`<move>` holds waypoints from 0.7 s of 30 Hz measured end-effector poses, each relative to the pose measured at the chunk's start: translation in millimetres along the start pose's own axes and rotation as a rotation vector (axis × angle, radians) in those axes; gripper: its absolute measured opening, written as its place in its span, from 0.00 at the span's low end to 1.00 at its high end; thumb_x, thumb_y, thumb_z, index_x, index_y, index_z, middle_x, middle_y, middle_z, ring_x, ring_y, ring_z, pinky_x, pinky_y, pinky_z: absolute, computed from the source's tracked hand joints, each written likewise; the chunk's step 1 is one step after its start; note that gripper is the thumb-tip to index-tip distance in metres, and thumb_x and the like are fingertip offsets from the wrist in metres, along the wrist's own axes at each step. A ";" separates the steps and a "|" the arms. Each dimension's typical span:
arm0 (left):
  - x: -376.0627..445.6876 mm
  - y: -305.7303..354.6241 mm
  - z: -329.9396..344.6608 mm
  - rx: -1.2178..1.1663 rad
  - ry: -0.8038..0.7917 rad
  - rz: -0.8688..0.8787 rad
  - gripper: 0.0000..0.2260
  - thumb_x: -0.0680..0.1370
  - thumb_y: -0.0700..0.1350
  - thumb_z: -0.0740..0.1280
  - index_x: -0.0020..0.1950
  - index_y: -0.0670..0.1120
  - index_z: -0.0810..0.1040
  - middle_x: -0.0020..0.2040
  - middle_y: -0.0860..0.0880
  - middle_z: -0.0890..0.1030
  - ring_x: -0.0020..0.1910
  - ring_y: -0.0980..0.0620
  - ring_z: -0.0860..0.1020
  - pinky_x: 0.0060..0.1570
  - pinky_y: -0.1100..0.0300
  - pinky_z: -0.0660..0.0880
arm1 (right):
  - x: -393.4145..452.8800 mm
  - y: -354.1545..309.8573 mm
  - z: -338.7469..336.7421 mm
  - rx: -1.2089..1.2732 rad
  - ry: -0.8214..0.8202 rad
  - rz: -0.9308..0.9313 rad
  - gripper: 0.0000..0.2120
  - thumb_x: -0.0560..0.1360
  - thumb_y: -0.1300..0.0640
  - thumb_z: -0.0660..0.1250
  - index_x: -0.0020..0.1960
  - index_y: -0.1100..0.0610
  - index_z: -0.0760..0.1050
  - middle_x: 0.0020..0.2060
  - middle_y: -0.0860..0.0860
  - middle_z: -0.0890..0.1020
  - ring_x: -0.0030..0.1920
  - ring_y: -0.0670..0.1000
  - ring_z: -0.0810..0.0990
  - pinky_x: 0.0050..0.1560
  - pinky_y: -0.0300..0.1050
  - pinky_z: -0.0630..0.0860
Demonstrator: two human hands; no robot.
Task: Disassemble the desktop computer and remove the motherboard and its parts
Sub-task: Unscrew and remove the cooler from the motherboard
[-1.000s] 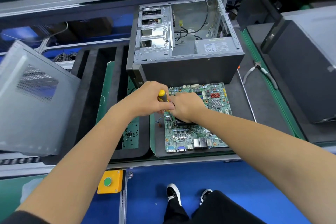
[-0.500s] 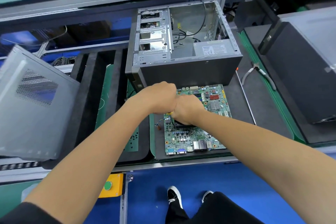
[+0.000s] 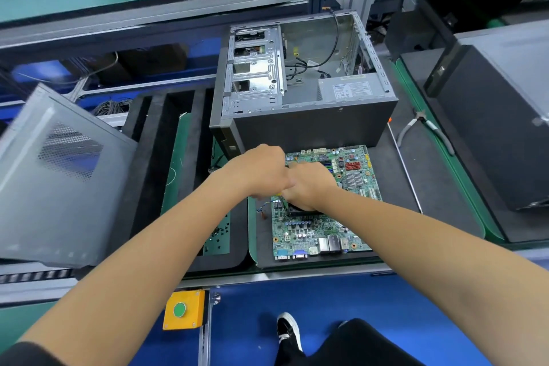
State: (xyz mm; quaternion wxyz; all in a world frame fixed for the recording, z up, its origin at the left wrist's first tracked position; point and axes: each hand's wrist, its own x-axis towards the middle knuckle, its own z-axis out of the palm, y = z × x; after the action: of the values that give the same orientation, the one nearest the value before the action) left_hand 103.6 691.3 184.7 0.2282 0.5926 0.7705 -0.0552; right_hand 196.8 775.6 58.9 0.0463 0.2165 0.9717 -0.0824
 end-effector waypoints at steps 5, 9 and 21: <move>-0.4 -0.4 -4.8 0.191 -0.129 -0.128 0.07 0.77 0.39 0.56 0.40 0.45 0.68 0.32 0.48 0.71 0.28 0.50 0.71 0.31 0.58 0.65 | 3.6 0.3 6.1 -0.014 0.041 0.006 0.16 0.81 0.49 0.48 0.51 0.55 0.71 0.39 0.53 0.75 0.36 0.54 0.72 0.34 0.47 0.65; -0.2 4.1 1.5 0.264 -0.059 -0.047 0.11 0.77 0.39 0.60 0.34 0.44 0.65 0.34 0.47 0.70 0.30 0.50 0.69 0.30 0.57 0.65 | 2.3 1.2 5.7 -0.009 0.037 0.006 0.14 0.80 0.50 0.50 0.42 0.54 0.69 0.35 0.51 0.72 0.33 0.53 0.70 0.32 0.46 0.62; -5.0 7.7 -0.5 0.308 0.030 0.222 0.10 0.78 0.47 0.63 0.41 0.42 0.75 0.34 0.48 0.72 0.36 0.45 0.76 0.33 0.54 0.72 | -1.7 0.1 -0.3 0.003 0.000 -0.004 0.14 0.74 0.55 0.55 0.30 0.51 0.60 0.27 0.48 0.69 0.28 0.51 0.68 0.28 0.43 0.61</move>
State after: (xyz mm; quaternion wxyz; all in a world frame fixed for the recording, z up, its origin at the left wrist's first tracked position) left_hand 111.7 689.3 188.6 0.1283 0.7025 0.6863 -0.1381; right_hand 198.4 775.0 59.4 0.0459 0.2144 0.9721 -0.0838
